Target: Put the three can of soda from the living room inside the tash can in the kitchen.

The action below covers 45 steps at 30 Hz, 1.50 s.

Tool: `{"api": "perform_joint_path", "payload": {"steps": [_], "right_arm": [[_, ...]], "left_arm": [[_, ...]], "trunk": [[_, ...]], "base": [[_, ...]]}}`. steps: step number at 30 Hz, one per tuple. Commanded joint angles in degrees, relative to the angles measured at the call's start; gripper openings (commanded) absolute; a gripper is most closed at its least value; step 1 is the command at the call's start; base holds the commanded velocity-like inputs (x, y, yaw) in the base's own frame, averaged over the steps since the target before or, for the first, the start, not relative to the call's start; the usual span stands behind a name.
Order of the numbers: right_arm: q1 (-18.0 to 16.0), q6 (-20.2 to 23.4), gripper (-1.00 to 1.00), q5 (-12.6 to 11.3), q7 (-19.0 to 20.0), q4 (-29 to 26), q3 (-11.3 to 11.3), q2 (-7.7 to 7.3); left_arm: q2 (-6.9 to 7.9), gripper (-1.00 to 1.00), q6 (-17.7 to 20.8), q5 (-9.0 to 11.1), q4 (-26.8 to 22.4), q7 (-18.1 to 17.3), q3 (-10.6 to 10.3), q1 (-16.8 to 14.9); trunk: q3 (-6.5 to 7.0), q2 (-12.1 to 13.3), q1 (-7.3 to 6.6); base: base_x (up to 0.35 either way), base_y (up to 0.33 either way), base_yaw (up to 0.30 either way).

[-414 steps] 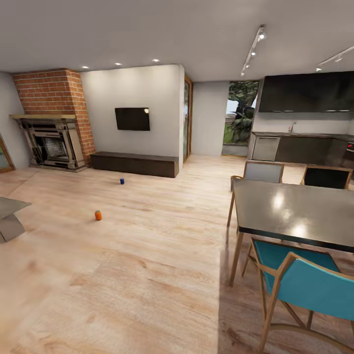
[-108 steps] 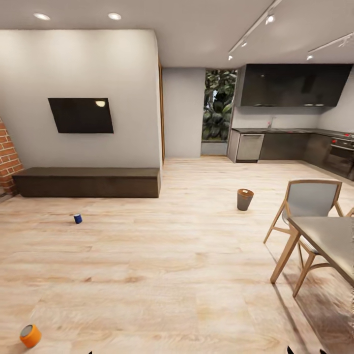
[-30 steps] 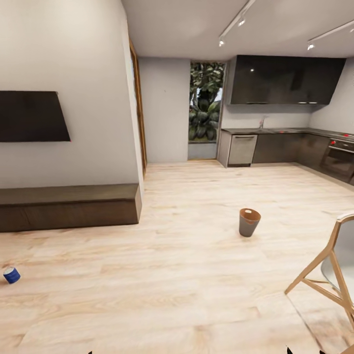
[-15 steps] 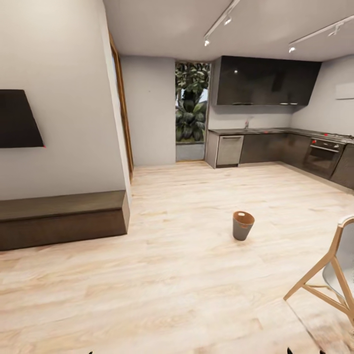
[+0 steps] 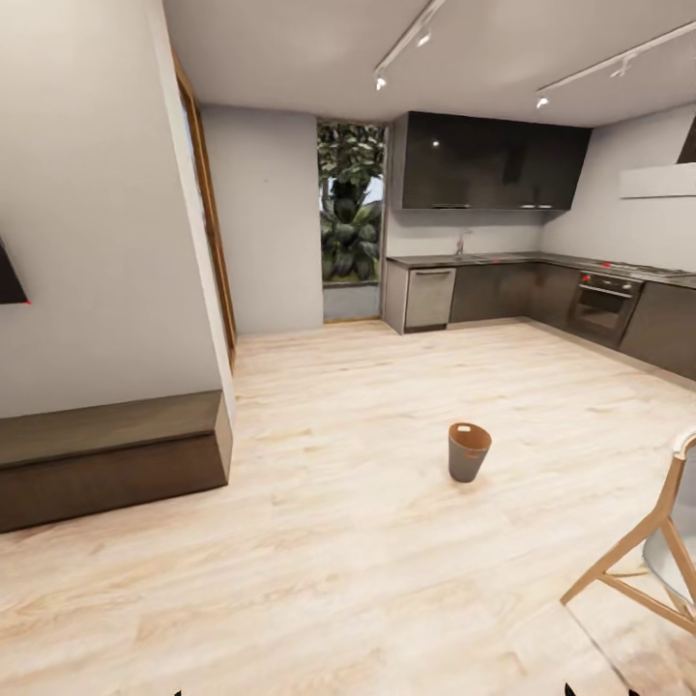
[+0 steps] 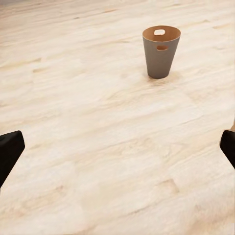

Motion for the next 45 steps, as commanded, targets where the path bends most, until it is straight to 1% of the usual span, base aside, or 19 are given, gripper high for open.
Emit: {"api": "perform_joint_path", "payload": {"steps": [1, 11, 18, 33, 37, 38, 45], "right_arm": [[0.00, 0.00, 1.00, 0.00, 0.00, 0.00, 0.00, 0.00], [0.00, 0.00, 1.00, -0.41, 0.00, 0.00, 0.00, -0.01], [0.00, -0.08, 1.00, -0.17, 0.00, 0.00, -0.01, 0.04], [0.00, -0.09, 1.00, -0.53, 0.00, 0.00, 0.00, -0.01], [0.00, -0.04, 1.00, -0.55, -0.01, 0.00, 0.00, -0.02], [0.00, 0.01, 1.00, -0.28, -0.05, 0.00, -0.02, -0.03], [0.00, -0.09, 1.00, -0.53, -0.08, 0.00, 0.00, 0.02]], "left_arm": [[0.00, 1.00, 0.00, 0.00, 0.00, 0.00, 0.01, 0.00], [0.00, 1.00, 0.00, 0.00, 0.00, -0.01, -0.04, 0.00], [0.00, 1.00, -0.08, 0.07, 0.00, -0.05, -0.03, 0.00], [0.00, 1.00, -0.24, 0.14, -0.04, 0.05, -0.10, 0.00], [0.00, 1.00, -0.32, 0.16, -0.07, 0.12, -0.12, 0.00], [0.00, 1.00, -0.36, 0.17, -0.08, 0.15, -0.13, 0.00], [0.00, 1.00, -0.36, 0.18, -0.09, 0.11, -0.13, 0.00]], "trunk": [[0.00, 0.00, 0.00], [0.26, 0.00, 0.00], [0.31, 0.00, 0.00], [0.51, 0.00, 0.00], [0.52, 0.00, 0.00], [0.52, 0.00, 0.00], [0.53, 0.00, 0.00]], "base": [[0.307, 0.180, -0.028], [0.307, 0.181, -0.094], [0.305, 0.181, -0.053], [0.296, 0.182, -0.190], [0.138, 0.086, -0.054], [0.025, 0.016, -0.010], [0.009, 0.006, -0.032]]}}
